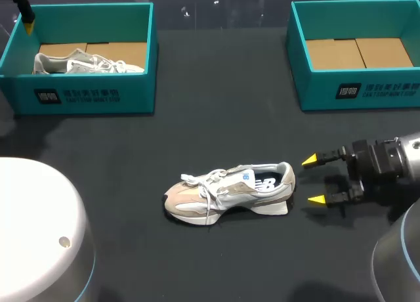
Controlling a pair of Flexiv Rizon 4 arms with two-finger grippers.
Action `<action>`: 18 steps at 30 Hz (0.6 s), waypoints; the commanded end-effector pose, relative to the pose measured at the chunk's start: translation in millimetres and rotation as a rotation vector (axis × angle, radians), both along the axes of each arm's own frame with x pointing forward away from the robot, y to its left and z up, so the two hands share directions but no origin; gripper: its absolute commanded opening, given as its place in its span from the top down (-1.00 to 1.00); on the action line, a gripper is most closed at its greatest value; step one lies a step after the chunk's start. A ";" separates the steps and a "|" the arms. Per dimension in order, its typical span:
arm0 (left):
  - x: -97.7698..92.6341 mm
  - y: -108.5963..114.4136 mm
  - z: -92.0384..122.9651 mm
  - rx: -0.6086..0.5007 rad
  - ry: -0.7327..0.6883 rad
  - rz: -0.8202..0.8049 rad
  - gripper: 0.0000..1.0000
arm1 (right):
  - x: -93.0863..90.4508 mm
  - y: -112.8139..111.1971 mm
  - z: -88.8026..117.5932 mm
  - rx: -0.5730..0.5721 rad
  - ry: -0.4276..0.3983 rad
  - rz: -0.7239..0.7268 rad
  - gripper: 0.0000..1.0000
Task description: Take the shoe out of the shoebox, open the shoe tongue, remove and reinsert the insole, then place the shoe into the shoebox
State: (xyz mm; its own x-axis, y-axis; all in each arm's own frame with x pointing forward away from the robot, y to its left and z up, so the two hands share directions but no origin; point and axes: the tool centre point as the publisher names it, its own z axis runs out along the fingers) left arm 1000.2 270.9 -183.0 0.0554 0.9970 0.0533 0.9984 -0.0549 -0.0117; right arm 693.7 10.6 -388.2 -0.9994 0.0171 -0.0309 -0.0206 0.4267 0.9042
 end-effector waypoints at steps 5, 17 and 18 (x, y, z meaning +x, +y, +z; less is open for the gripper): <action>-0.4 0.3 -0.4 0.001 -0.002 -0.001 -1.00 | 4.7 13.0 -6.0 0.012 0.036 -0.001 -1.00; -0.4 0.3 -0.4 0.001 -0.002 -0.001 -1.00 | 0.6 34.5 -7.4 0.042 0.065 0.020 -1.00; -0.4 0.3 -0.4 0.001 -0.002 -0.001 -1.00 | 0.6 37.2 -7.9 0.044 0.064 0.024 -1.00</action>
State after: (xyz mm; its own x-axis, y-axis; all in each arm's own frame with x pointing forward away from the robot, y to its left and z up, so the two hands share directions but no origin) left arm 1000.2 270.9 -183.0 0.0554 0.9970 0.0533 0.9984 -0.0549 -0.0117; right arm 691.9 41.2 -392.6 -0.9994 -0.0048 0.0332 0.0288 0.3852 0.9224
